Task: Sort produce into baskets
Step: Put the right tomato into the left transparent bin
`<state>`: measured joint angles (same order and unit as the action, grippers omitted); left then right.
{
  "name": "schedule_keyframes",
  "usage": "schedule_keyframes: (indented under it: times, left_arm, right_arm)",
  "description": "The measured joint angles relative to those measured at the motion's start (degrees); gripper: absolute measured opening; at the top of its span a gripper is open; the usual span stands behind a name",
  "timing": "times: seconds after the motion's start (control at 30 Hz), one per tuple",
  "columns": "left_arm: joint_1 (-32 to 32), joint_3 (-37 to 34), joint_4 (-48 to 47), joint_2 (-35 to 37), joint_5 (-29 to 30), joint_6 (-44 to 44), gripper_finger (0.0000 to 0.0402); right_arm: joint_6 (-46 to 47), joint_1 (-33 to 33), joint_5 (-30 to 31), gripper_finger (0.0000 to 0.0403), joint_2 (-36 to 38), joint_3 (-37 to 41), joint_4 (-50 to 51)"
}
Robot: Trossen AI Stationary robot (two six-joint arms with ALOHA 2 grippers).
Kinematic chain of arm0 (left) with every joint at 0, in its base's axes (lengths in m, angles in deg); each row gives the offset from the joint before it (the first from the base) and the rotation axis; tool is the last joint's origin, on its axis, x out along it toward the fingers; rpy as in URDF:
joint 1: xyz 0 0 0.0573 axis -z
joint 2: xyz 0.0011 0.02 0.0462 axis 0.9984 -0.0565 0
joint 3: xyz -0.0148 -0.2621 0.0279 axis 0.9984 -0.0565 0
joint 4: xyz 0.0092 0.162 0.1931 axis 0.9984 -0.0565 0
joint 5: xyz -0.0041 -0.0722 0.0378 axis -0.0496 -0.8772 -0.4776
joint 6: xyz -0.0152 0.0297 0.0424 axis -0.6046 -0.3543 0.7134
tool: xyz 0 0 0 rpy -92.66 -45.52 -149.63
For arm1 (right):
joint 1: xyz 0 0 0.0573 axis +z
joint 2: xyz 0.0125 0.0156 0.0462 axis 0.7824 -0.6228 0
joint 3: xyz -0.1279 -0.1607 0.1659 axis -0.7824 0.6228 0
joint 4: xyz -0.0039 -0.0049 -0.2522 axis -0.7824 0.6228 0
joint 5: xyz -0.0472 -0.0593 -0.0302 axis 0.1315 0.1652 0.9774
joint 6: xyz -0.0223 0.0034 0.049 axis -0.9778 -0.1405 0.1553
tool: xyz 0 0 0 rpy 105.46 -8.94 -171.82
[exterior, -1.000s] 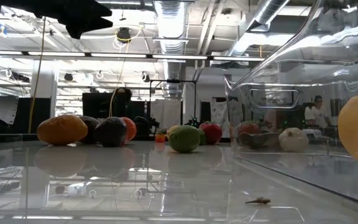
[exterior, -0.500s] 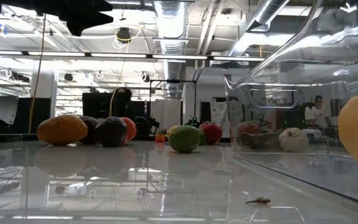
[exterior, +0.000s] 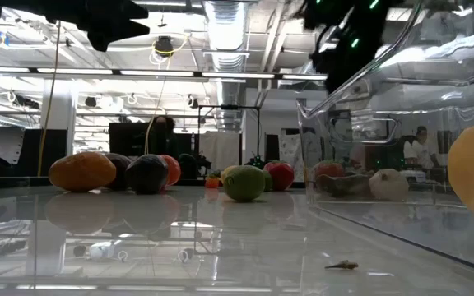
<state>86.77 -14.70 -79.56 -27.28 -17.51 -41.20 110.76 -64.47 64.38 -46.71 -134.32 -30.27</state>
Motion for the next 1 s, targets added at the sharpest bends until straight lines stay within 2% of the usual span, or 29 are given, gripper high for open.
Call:
schedule_keyframes:
  times: [0.2, 0.37, 0.47, 0.67, 1.0]
  left_arm:
    - [0.0, 0.0, -2.3, 0.0, -0.1, -0.1, 0.0220]
    - [0.0, 0.0, -4.0, 0.0, -0.2, -1.8, 0.0220]
    - [0.0, 0.0, -5.5, 0.0, -0.5, -3.2, 0.0220]
    - [0.0, 0.0, -6.5, 0.0, -1.5, -4.5, 0.0220]
    - [0.0, 0.0, -8.9, 0.0, -1.5, -7.2, 0.0220]
  right_arm:
    - [-5.8, -6.1, 4.7, 0.0380, -6.2, 0.0, -5.1]
    - [-9.3, -9.2, 4.7, 0.0380, -8.2, 0.9, -11.0]
    - [-9.9, -11.2, 2.6, 0.0380, -8.0, 4.6, -15.2]
    - [-10.4, -12.2, 3.7, 0.0380, -6.9, 12.3, -28.2]
    - [-10.8, -14.6, 3.9, 0.0380, -7.4, 19.0, -38.6]
